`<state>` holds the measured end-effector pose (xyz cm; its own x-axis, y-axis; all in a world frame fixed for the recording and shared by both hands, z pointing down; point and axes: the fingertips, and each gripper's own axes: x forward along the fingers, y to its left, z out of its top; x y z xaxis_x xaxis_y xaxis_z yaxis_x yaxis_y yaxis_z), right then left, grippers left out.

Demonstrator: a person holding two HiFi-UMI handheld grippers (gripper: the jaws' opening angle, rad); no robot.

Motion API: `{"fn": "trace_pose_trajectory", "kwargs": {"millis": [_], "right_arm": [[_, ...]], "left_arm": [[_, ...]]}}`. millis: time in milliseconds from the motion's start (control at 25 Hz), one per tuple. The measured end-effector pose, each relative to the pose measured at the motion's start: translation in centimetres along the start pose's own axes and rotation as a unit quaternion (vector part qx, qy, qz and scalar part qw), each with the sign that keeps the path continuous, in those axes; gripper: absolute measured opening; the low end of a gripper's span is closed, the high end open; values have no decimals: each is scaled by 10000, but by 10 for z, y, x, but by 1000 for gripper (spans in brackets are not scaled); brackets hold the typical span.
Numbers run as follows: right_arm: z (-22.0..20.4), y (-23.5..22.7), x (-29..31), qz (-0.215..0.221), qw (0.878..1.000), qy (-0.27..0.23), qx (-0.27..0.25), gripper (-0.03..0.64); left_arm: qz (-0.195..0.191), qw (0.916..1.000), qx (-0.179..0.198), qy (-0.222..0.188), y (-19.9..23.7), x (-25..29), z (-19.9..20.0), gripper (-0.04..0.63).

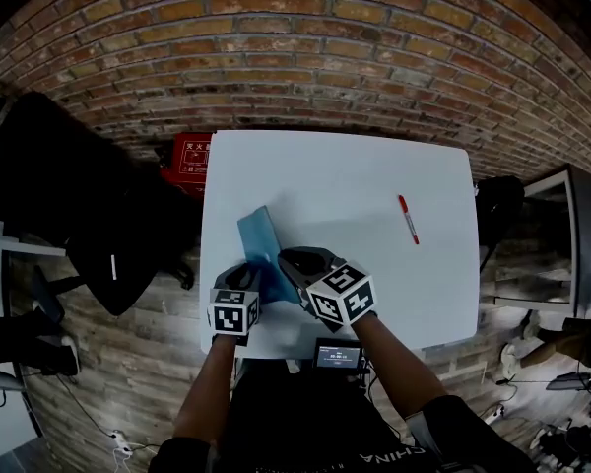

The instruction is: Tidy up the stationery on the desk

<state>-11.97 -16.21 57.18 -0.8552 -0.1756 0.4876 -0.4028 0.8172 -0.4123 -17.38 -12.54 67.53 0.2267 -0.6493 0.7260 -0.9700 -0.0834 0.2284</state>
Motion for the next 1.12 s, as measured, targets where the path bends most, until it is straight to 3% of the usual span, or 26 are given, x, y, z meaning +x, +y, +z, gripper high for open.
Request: {"fn": "trace_pose_trajectory", "kwargs": {"millis": [240,600,1120], "right_arm": [[15,31,11,315,9992,-185,-189,49],[24,53,21,488,9975,-212,-463,46],[27,63,27,478,9964,-104,-688,48]], "left_arm": [[23,9992,387,-73,-3,-8,2,61],[-627,9972,-30,-398,-10,-30,12,67],[-1509,9814,-623,-1012,-36,-103,50,127]]}}
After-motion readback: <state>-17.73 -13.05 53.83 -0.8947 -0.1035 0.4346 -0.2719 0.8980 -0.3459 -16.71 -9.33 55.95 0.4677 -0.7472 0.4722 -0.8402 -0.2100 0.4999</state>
